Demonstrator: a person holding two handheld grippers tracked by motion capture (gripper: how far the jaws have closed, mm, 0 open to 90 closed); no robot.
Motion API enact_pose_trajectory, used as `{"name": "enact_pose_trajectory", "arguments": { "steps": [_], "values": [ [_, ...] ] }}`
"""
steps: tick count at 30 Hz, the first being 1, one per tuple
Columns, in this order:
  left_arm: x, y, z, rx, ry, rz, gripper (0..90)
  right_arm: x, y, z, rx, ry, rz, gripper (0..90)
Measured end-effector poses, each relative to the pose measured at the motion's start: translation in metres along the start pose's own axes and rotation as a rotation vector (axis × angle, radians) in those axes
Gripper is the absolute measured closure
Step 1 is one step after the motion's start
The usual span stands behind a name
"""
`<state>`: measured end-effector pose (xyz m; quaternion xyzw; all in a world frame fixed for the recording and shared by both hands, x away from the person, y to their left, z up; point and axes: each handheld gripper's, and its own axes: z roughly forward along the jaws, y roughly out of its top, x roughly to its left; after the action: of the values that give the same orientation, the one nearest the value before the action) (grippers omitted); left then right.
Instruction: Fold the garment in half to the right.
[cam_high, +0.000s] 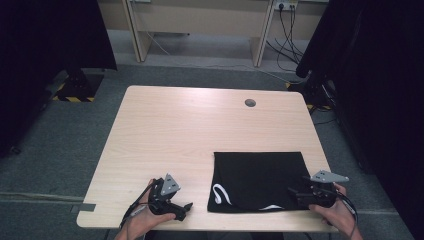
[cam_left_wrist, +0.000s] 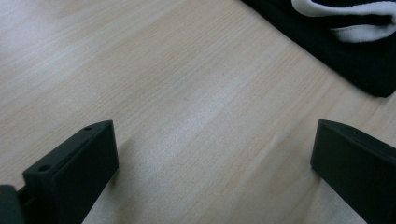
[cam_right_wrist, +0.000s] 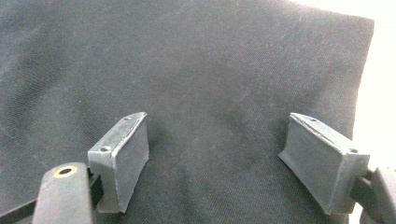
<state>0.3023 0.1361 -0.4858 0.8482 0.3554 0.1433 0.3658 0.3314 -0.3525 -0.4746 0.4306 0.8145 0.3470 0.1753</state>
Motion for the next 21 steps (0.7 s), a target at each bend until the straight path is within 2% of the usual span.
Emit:
{"name": "enact_pose_trajectory", "arguments": {
  "steps": [6, 12, 18, 21],
  "values": [
    [0.000, 0.000, 0.000, 0.001, 0.003, -0.002, 0.0, -0.007, 0.005, 0.003, 0.013, -0.005, 0.007, 23.3],
    [-0.001, 0.000, 0.000, 0.000, 0.007, -0.006, 0.0, -0.012, 0.004, 0.004, -0.003, -0.016, 0.022, 23.6],
    [-0.004, -0.001, -0.001, -0.010, 0.002, 0.002, 2.4, -0.011, 0.004, 0.003, 0.004, -0.047, 0.047, 23.6],
    [-0.013, 0.000, -0.001, -0.027, -0.020, 0.022, 2.5, -0.009, 0.004, 0.003, 0.006, -0.060, 0.054, 23.6]
  ]
}}
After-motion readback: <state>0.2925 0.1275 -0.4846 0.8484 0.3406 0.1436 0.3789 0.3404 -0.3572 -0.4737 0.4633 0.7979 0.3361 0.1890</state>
